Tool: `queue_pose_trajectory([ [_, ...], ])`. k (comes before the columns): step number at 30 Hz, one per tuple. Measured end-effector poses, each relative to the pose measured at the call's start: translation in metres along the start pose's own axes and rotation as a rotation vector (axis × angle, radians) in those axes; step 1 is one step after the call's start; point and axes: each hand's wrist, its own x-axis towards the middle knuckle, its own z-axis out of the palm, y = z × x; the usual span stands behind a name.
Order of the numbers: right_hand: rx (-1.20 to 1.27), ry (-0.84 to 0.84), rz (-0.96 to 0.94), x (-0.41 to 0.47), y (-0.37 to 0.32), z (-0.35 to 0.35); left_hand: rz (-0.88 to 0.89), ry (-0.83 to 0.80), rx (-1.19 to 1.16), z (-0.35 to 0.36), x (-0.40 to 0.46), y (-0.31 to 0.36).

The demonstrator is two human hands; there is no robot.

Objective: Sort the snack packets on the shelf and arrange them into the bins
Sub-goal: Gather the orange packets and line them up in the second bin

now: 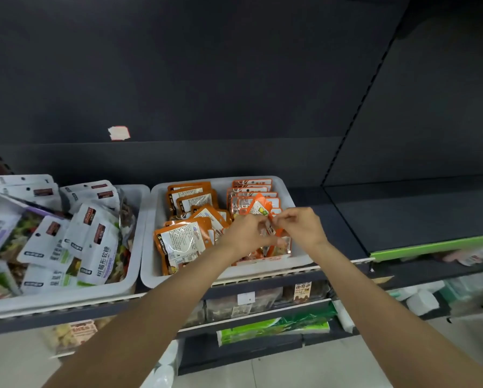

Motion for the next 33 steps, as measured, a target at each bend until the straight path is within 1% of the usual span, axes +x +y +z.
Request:
queue_pose_trajectory([
  [3, 0.158, -0.176, -0.052, 0.004, -0.006, -0.006, -0.012, 0.104, 0.003, -0.002, 0.002, 0.003],
  [5, 0.168, -0.226, -0.098, 0.008, -0.003, -0.012, 0.008, 0.139, 0.058, -0.005, -0.002, 0.005],
  [8, -0.007, -0.148, -0.164, 0.012, 0.012, -0.023, 0.014, 0.160, 0.063, -0.014, -0.015, 0.006],
  [9, -0.042, -0.154, -0.199, 0.013, 0.017, -0.026, 0.012, 0.177, 0.034, -0.018, -0.019, 0.003],
  [11, -0.071, -0.229, -0.271, 0.014, 0.025, -0.027, 0.000, 0.195, -0.026, -0.024, -0.027, -0.002],
  [13, -0.038, -0.281, -0.295, 0.015, 0.029, -0.025, -0.025, 0.175, -0.064, -0.027, -0.033, -0.003],
  [17, 0.061, -0.207, -0.303, 0.016, 0.029, -0.026, -0.012, 0.128, -0.067, -0.021, -0.037, 0.002],
  [20, 0.134, -0.211, -0.337, 0.016, 0.032, -0.030, -0.047, 0.156, -0.098, -0.018, -0.034, 0.001],
  [22, 0.139, -0.167, -0.347, 0.017, 0.032, -0.031, -0.066, 0.193, -0.145, -0.018, -0.028, 0.001],
  [24, 0.087, -0.112, -0.341, 0.018, 0.032, -0.030, -0.093, 0.233, -0.126, -0.015, -0.017, 0.000],
  [26, -0.024, -0.093, -0.283, 0.022, 0.037, -0.028, -0.147, 0.248, -0.066, -0.008, -0.003, -0.003],
  [29, -0.228, -0.095, -0.179, 0.027, 0.051, -0.025, -0.207, 0.185, 0.002, 0.005, 0.015, -0.004],
  [31, -0.331, -0.077, -0.184, 0.028, 0.055, -0.024, -0.213, 0.145, 0.068, 0.011, 0.020, -0.005],
  [33, -0.395, -0.075, -0.267, 0.028, 0.052, -0.023, -0.173, 0.102, 0.164, 0.012, 0.020, -0.007],
])
